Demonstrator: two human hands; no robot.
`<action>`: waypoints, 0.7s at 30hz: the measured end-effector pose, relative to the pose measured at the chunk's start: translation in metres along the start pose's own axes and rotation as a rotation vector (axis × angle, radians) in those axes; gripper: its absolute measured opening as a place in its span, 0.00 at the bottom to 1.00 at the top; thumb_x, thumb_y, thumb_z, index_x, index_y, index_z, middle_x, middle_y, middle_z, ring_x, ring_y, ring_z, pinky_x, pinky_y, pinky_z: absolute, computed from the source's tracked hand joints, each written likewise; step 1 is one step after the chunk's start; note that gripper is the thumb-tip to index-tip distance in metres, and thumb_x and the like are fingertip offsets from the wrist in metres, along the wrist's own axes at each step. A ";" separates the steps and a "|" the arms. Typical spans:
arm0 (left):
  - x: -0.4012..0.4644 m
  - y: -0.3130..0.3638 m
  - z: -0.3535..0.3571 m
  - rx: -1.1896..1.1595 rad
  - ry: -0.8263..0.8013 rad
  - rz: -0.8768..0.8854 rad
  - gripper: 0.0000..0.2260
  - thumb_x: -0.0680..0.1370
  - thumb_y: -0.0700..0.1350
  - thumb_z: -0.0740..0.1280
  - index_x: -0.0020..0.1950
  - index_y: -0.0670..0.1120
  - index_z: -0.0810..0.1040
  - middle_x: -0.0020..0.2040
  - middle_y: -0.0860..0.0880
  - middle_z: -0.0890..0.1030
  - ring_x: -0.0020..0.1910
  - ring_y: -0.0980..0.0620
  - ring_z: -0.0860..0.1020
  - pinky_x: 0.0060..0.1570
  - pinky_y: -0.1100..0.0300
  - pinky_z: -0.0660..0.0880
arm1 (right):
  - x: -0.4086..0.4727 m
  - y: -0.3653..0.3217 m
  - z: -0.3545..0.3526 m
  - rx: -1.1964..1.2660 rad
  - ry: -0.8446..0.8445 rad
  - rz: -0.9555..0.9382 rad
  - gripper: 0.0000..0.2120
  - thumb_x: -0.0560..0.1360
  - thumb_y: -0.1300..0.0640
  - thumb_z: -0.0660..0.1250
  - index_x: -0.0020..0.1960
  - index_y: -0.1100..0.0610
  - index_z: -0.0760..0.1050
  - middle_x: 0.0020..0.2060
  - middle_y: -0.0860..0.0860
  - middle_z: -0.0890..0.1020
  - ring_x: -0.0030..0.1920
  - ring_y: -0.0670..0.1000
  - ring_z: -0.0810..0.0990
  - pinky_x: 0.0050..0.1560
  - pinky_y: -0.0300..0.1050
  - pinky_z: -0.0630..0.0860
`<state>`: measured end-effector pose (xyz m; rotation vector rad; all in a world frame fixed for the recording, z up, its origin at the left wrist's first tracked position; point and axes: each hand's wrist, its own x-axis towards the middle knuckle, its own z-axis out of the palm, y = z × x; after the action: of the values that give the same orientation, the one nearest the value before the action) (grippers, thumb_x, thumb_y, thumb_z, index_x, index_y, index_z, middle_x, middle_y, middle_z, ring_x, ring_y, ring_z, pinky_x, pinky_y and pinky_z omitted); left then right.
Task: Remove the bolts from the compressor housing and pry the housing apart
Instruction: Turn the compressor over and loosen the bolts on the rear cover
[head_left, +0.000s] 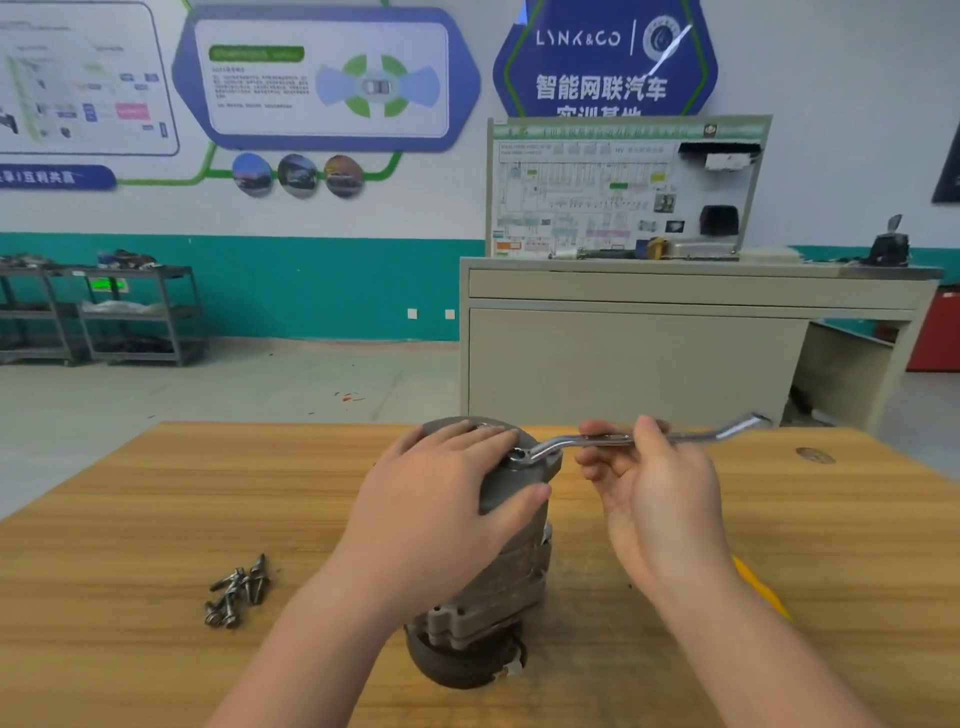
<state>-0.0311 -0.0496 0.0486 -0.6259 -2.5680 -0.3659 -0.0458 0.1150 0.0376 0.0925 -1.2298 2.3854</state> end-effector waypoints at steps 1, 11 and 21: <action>0.000 0.000 0.001 -0.001 -0.014 -0.013 0.32 0.76 0.70 0.49 0.77 0.61 0.61 0.74 0.64 0.67 0.73 0.65 0.61 0.73 0.64 0.49 | 0.007 -0.008 0.001 0.066 -0.005 0.063 0.10 0.85 0.59 0.51 0.49 0.61 0.67 0.29 0.55 0.82 0.25 0.49 0.76 0.25 0.38 0.73; 0.000 -0.005 -0.004 -0.512 0.033 -0.068 0.22 0.73 0.70 0.45 0.67 0.73 0.57 0.62 0.75 0.70 0.65 0.64 0.71 0.64 0.57 0.69 | 0.011 -0.063 -0.021 -1.782 -0.787 -0.481 0.13 0.82 0.45 0.55 0.64 0.32 0.67 0.48 0.36 0.82 0.48 0.42 0.79 0.46 0.46 0.75; 0.001 -0.003 -0.008 -0.264 -0.081 -0.030 0.26 0.73 0.71 0.43 0.64 0.64 0.67 0.56 0.69 0.73 0.58 0.70 0.67 0.63 0.68 0.60 | 0.003 -0.063 -0.008 -1.815 -0.654 -1.105 0.16 0.71 0.57 0.74 0.58 0.45 0.82 0.25 0.49 0.73 0.25 0.54 0.73 0.27 0.42 0.60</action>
<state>-0.0305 -0.0545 0.0554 -0.7080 -2.6305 -0.7111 -0.0207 0.1536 0.0808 0.7009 -2.2228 -0.1330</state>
